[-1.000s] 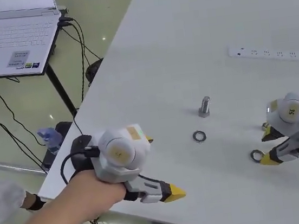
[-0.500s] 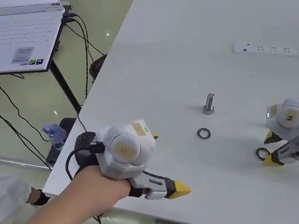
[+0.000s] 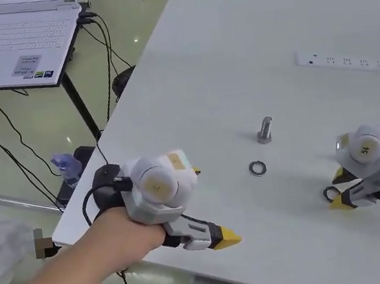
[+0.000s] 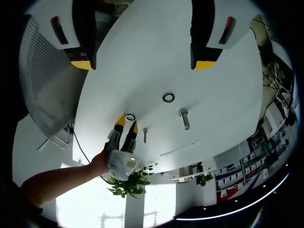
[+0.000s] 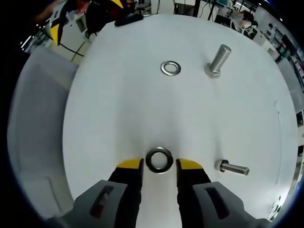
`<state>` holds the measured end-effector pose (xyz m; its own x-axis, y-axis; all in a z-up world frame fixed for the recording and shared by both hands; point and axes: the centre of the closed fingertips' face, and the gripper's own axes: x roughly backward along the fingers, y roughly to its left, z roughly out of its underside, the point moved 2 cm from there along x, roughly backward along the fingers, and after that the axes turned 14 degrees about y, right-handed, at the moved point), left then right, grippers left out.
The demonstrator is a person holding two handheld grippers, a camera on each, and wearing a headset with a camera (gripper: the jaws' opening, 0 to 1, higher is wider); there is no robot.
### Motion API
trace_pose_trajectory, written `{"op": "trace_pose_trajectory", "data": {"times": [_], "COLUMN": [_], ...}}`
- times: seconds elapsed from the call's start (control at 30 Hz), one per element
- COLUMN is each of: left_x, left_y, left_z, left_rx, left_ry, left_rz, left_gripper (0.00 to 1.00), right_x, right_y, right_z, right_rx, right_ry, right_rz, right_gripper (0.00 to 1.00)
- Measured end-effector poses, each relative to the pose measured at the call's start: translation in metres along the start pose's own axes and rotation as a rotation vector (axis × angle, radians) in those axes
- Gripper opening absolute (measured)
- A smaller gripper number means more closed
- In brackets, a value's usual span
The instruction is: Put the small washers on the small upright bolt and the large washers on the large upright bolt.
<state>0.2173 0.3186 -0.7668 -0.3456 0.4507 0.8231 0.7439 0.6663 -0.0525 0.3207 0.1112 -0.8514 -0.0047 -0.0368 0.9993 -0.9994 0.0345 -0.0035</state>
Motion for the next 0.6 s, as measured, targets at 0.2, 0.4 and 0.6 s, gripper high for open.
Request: {"op": "trace_pose_trajectory", "data": {"times": [0.2,0.4,0.6], "left_x": [0.0007,0.0023,0.0037], "left_y": [0.0005,-0.0007,-0.0026], "left_z": [0.0005,-0.0012,-0.0036], "left_rx": [0.003,0.004,0.006], "left_ry": [-0.002,-0.01,-0.018], "left_rz": [0.0,-0.003,-0.006], "left_gripper": [0.8,0.8,0.79], "right_x": [-0.0017,-0.0036,-0.0024], "right_y": [-0.0007,-0.0042,-0.0045], "right_z": [-0.0013,0.0013,0.0012], "right_rx": [0.011,-0.001,-0.02], "right_ry": [0.047,0.086,0.081], "right_rz": [0.005,0.011,-0.001], "right_gripper": [0.24,0.21,0.2]}}
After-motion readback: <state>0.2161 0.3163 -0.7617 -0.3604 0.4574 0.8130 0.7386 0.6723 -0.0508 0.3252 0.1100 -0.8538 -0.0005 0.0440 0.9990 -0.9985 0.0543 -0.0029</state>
